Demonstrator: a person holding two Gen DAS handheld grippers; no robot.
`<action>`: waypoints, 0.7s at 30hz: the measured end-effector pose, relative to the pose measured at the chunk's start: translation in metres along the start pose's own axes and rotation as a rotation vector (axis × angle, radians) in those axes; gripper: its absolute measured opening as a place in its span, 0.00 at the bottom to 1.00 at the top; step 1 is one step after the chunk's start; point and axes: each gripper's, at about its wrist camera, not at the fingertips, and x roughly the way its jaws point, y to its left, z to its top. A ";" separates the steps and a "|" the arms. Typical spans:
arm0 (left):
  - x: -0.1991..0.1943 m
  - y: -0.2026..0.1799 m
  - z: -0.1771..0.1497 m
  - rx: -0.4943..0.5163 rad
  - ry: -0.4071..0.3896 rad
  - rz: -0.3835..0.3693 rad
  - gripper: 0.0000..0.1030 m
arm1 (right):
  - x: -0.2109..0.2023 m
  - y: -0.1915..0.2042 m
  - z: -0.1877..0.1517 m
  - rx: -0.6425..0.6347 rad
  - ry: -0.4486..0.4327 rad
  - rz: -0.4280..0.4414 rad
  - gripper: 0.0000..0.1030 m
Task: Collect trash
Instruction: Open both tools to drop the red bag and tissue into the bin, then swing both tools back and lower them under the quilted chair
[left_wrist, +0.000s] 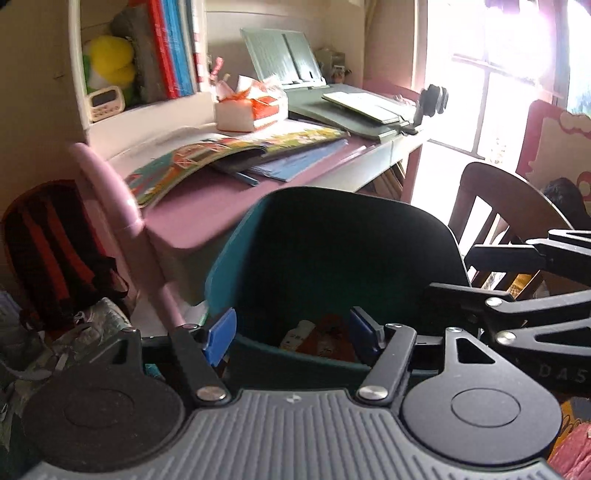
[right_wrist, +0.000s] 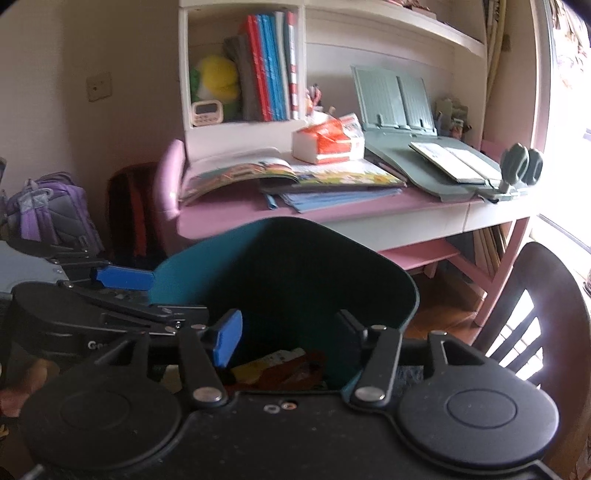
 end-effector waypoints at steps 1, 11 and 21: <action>-0.006 0.004 -0.001 -0.009 -0.006 0.000 0.66 | -0.005 0.005 0.000 -0.007 -0.005 0.009 0.56; -0.076 0.059 -0.030 -0.073 -0.090 0.073 0.76 | -0.030 0.074 0.004 -0.080 -0.037 0.134 0.57; -0.127 0.131 -0.092 -0.154 -0.088 0.163 0.78 | -0.018 0.163 -0.011 -0.162 -0.018 0.290 0.57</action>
